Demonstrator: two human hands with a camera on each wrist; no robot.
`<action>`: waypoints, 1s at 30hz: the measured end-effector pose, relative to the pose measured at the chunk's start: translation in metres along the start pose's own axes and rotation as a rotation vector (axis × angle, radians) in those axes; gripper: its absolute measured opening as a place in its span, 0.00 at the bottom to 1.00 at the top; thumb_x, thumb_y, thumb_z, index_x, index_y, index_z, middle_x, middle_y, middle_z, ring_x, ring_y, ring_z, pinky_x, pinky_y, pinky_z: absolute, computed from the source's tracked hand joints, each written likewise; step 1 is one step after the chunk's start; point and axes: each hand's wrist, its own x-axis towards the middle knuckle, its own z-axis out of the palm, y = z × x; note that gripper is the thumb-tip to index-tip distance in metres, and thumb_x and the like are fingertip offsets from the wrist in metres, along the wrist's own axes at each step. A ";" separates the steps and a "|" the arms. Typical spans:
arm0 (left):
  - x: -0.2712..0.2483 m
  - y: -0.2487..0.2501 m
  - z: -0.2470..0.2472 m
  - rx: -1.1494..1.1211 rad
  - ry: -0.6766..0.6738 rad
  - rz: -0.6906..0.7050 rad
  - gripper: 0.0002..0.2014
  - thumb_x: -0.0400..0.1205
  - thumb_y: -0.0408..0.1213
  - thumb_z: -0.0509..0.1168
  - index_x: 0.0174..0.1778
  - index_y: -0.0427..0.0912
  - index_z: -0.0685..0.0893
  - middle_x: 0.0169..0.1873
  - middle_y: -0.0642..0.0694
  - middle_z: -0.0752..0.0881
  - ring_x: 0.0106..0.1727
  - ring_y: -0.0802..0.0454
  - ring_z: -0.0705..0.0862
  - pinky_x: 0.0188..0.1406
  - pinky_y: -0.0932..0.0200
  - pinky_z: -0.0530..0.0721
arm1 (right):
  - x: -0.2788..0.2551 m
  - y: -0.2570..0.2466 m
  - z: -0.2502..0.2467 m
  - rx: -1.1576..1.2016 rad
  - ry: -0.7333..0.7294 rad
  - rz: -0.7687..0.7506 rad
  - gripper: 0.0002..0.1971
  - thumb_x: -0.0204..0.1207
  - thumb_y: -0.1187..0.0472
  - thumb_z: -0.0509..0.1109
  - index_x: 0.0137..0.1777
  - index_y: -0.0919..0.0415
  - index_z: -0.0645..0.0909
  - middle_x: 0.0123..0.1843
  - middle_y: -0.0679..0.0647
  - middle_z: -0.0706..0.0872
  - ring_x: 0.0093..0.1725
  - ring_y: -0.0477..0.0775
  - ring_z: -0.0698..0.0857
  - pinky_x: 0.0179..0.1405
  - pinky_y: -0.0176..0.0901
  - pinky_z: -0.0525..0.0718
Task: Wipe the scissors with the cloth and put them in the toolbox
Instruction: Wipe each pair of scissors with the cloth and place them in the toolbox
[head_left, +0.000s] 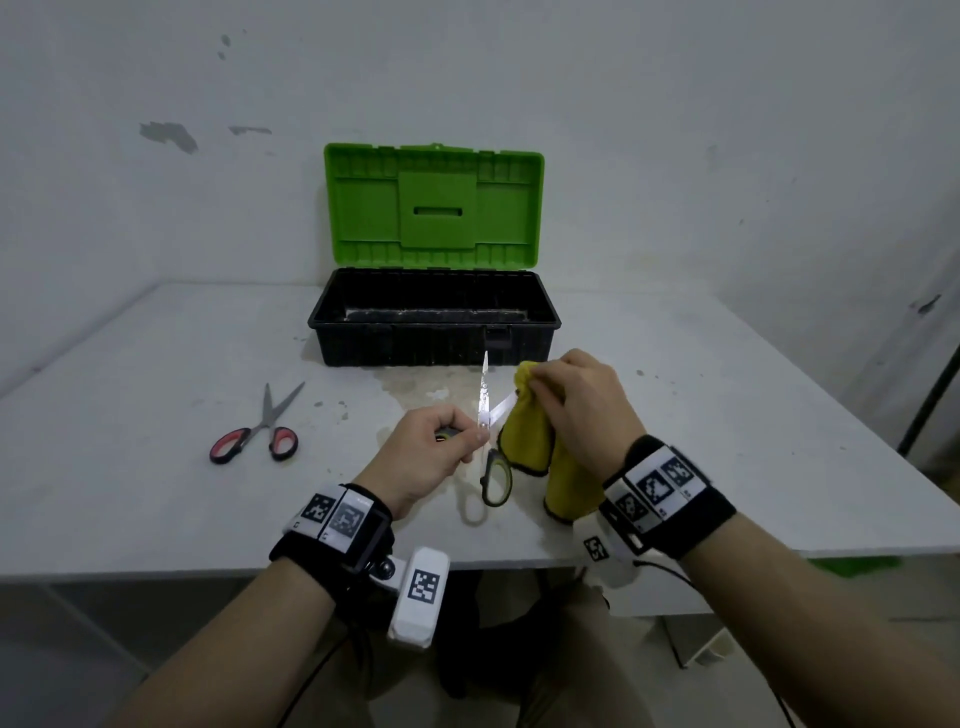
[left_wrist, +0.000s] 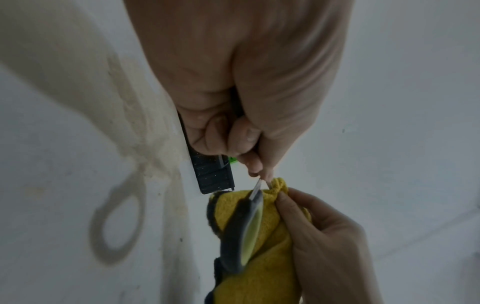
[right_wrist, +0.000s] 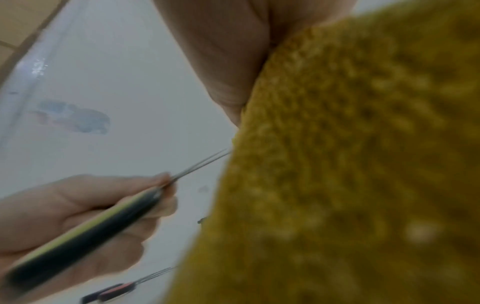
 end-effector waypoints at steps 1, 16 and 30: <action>-0.001 -0.001 0.000 0.010 -0.006 -0.015 0.07 0.82 0.35 0.73 0.38 0.39 0.87 0.24 0.52 0.82 0.28 0.53 0.74 0.28 0.63 0.73 | 0.004 0.006 -0.003 -0.014 -0.005 0.039 0.10 0.83 0.57 0.65 0.56 0.56 0.87 0.50 0.55 0.81 0.48 0.56 0.81 0.48 0.42 0.80; 0.007 0.004 -0.007 -0.057 0.072 -0.230 0.05 0.81 0.26 0.68 0.42 0.39 0.82 0.28 0.46 0.82 0.26 0.55 0.75 0.27 0.63 0.74 | -0.009 0.004 -0.006 0.026 0.015 -0.019 0.09 0.81 0.57 0.68 0.57 0.54 0.87 0.49 0.51 0.83 0.48 0.50 0.80 0.49 0.36 0.74; -0.002 0.014 -0.015 -0.252 -0.011 -0.242 0.08 0.83 0.28 0.69 0.56 0.40 0.89 0.40 0.43 0.89 0.42 0.50 0.89 0.47 0.57 0.88 | -0.015 -0.008 0.003 0.036 -0.028 -0.068 0.10 0.82 0.54 0.67 0.58 0.52 0.87 0.50 0.49 0.83 0.48 0.47 0.78 0.50 0.33 0.73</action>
